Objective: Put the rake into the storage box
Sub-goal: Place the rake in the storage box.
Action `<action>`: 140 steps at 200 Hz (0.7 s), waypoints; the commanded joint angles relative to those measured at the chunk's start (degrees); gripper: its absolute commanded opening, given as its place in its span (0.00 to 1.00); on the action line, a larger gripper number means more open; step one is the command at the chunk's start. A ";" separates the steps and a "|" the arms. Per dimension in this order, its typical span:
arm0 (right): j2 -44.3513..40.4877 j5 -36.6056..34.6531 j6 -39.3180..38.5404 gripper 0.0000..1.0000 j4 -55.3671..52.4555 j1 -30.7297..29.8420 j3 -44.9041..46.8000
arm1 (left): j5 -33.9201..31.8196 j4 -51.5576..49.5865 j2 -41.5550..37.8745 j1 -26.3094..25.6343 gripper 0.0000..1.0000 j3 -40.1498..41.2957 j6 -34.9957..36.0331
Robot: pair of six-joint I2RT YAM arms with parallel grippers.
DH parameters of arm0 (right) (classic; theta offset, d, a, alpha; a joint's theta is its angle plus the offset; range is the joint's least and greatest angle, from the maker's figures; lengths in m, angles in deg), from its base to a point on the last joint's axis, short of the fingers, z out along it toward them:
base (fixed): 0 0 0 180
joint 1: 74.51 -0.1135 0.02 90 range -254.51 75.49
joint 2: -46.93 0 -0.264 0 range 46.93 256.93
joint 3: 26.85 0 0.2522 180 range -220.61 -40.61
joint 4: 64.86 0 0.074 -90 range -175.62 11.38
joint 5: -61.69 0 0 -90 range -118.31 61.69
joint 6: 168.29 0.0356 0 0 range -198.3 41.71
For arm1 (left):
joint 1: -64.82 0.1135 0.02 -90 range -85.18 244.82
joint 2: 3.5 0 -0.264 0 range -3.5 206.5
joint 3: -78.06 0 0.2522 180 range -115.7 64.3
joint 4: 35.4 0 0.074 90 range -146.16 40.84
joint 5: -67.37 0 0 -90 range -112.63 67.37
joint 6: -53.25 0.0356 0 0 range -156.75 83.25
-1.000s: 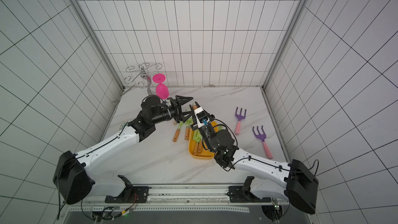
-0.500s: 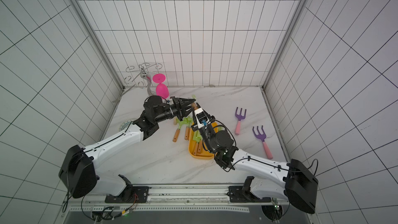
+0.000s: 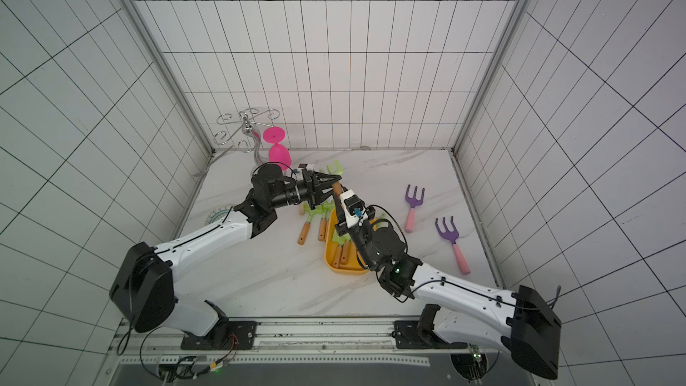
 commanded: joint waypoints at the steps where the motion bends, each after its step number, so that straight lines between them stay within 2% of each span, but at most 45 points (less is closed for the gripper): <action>1: -5.88 1.09 4.60 0.65 -16.22 -0.51 -3.14 | 4.78 -6.91 -0.43 1.08 0.04 -5.59 14.04; 17: -10.59 3.04 7.77 0.78 -25.95 -0.35 -5.42 | 6.92 -13.90 -0.68 1.57 0.02 -6.91 21.40; 48: -17.12 9.09 15.77 0.82 -46.51 0.96 -12.32 | 8.14 -25.63 -0.72 2.75 0.02 -8.44 35.17; 69: -18.06 19.93 23.41 0.80 -57.28 5.07 -16.94 | 6.33 -34.90 -0.18 2.66 0.02 -10.15 46.41; 83: -16.75 30.06 28.13 0.78 -61.37 9.06 -18.60 | 5.39 -36.80 -0.13 2.60 0.02 -9.80 50.08; 97: -13.84 37.93 32.21 0.71 -64.85 12.11 -19.36 | 3.68 -38.82 -0.09 2.41 0.02 -10.17 52.98; 110: -10.71 41.34 34.55 0.66 -66.65 12.81 -18.96 | 1.45 -41.61 -0.16 1.80 0.02 -11.23 56.07; 124: -6.97 44.09 36.58 0.64 -66.49 12.95 -18.66 | -1.94 -42.75 -1.13 0.49 0.02 -11.41 59.15; 140: -3.81 47.03 38.61 0.63 -63.29 13.03 -18.09 | -3.61 -40.50 -2.63 -0.45 0.02 -9.68 59.37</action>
